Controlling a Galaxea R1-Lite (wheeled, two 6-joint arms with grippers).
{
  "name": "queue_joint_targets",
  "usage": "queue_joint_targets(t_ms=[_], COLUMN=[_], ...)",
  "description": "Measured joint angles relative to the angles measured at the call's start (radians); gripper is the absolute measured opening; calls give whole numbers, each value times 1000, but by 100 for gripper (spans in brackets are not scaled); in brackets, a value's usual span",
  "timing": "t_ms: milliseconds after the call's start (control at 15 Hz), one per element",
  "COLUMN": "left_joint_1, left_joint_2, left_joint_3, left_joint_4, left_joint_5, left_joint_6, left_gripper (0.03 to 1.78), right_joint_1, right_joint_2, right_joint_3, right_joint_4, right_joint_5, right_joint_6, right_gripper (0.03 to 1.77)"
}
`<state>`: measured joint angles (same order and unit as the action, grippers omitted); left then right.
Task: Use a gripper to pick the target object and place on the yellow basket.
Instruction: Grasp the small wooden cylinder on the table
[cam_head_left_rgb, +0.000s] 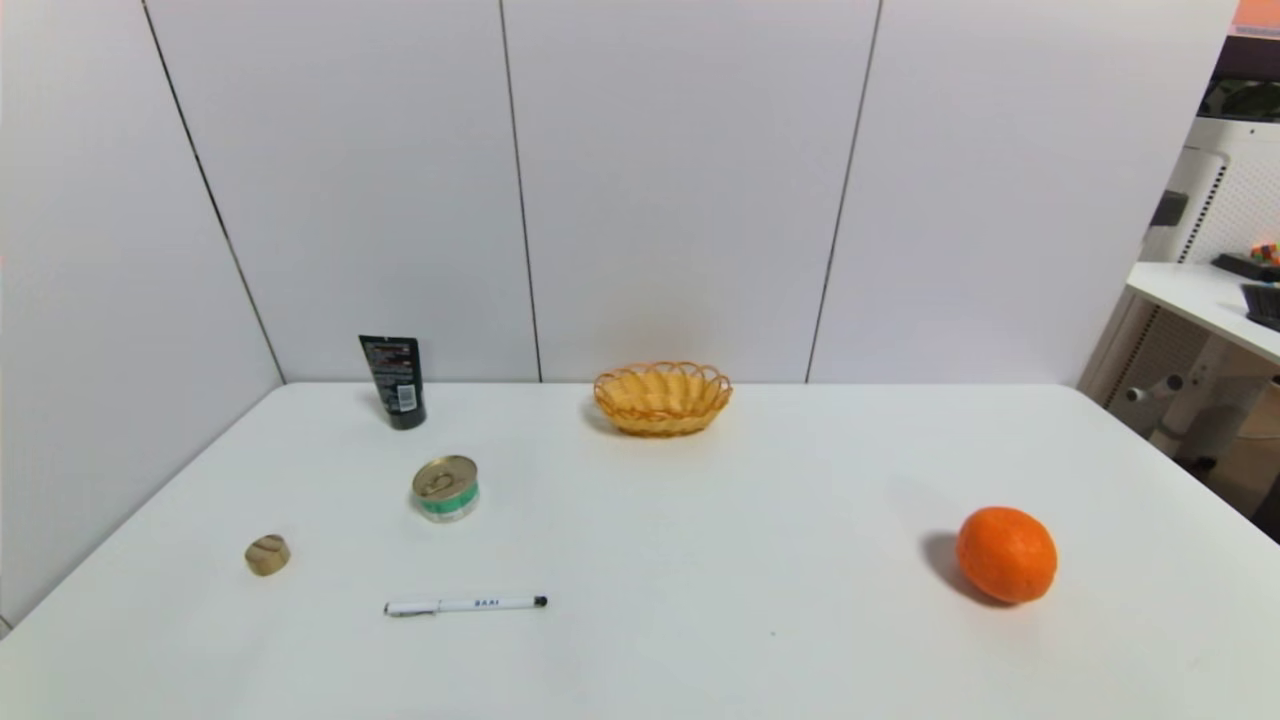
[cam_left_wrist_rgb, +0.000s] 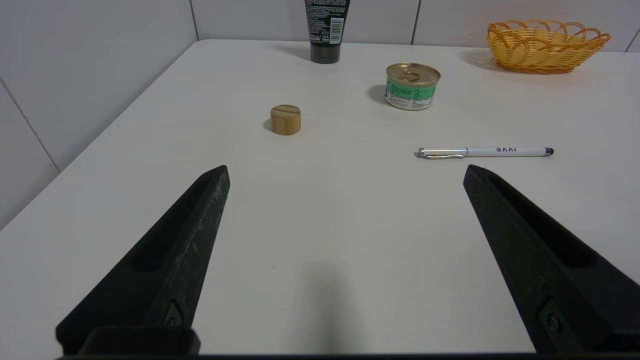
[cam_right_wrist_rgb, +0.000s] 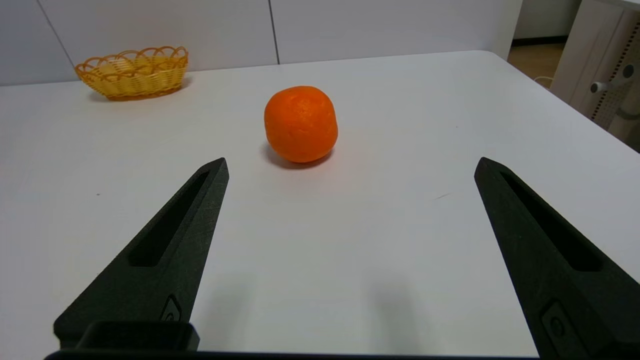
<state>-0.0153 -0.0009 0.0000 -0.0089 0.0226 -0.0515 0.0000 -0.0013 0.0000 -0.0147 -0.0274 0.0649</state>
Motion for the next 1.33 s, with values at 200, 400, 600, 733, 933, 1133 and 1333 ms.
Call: queue_joint_targets(t_ms=[200, 400, 600, 733, 933, 1133, 1333], left_joint_1=[0, 0, 0, 0, 0, 0, -3], left_joint_2=[0, 0, 0, 0, 1, 63, 256], left_joint_3=[0, 0, 0, 0, 0, -46, -282], left_joint_4=[0, 0, -1, -9, -2, 12, 61], left_joint_5=[0, 0, 0, 2, 7, 9, 7], left_joint_6=[0, 0, 0, -3, -1, 2, 15], left_gripper=[169, 169, 169, 169, 169, 169, 169], right_joint_1=[0, 0, 0, 0, 0, 0, 0], right_joint_2=[0, 0, 0, 0, 0, 0, 0], right_joint_3=[0, 0, 0, 0, 0, 0, 0], right_joint_4=[-1, 0, 0, 0, 0, 0, 0], right_joint_5=[0, 1, 0, 0, 0, 0, 0], right_joint_6=[-1, -1, -1, -1, -1, -1, -1], right_gripper=[170, 170, 170, 170, 170, 170, 170])
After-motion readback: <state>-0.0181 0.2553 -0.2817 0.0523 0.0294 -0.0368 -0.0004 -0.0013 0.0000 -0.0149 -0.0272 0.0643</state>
